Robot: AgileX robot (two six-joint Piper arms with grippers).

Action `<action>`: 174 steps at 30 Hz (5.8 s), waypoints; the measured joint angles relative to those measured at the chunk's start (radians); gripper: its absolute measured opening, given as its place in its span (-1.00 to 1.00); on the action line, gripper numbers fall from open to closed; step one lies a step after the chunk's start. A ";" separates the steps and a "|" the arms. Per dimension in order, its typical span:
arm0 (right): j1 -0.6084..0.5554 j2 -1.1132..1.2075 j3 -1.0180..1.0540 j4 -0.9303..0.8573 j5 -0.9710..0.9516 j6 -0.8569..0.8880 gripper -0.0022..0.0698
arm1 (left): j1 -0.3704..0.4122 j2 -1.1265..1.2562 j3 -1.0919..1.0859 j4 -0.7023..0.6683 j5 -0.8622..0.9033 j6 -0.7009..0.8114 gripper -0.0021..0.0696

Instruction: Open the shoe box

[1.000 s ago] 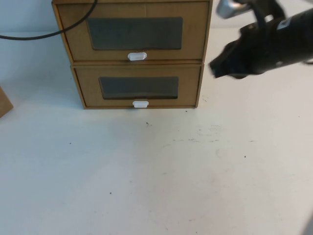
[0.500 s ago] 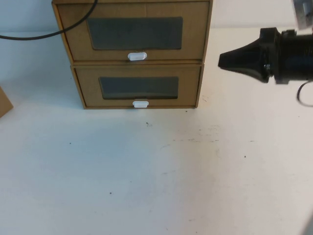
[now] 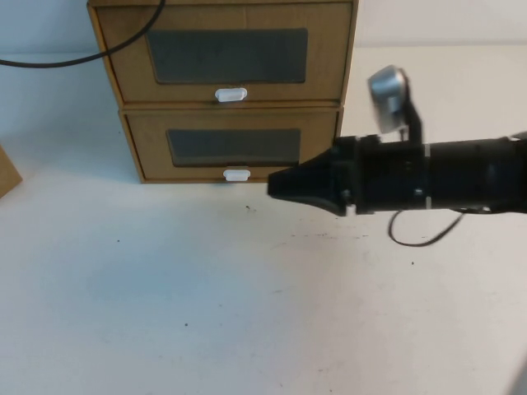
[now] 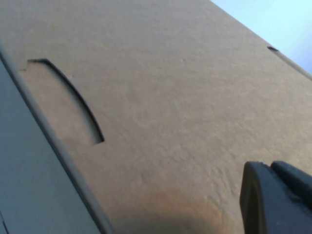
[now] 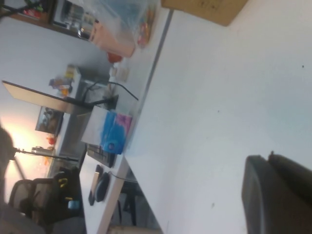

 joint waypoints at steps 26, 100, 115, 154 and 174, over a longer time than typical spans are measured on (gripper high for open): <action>0.140 0.278 -0.384 0.018 -0.285 0.174 -0.12 | 0.000 0.006 -0.006 -0.173 -0.177 0.220 -0.96; 0.178 0.346 -0.552 0.046 -0.686 0.263 -0.83 | 0.000 0.072 -0.014 -0.112 -0.106 0.157 -0.96; 0.172 0.348 -0.552 0.049 -0.649 0.263 -0.89 | 0.000 0.072 -0.014 -0.112 -0.106 0.157 -0.96; 0.157 0.267 -0.361 0.078 -0.477 0.259 -0.92 | 0.000 0.072 -0.016 -0.090 -0.079 0.147 -0.96; 0.275 0.066 -0.064 0.046 -0.357 0.159 -0.97 | 0.000 0.072 -0.016 -0.090 -0.077 0.142 -0.96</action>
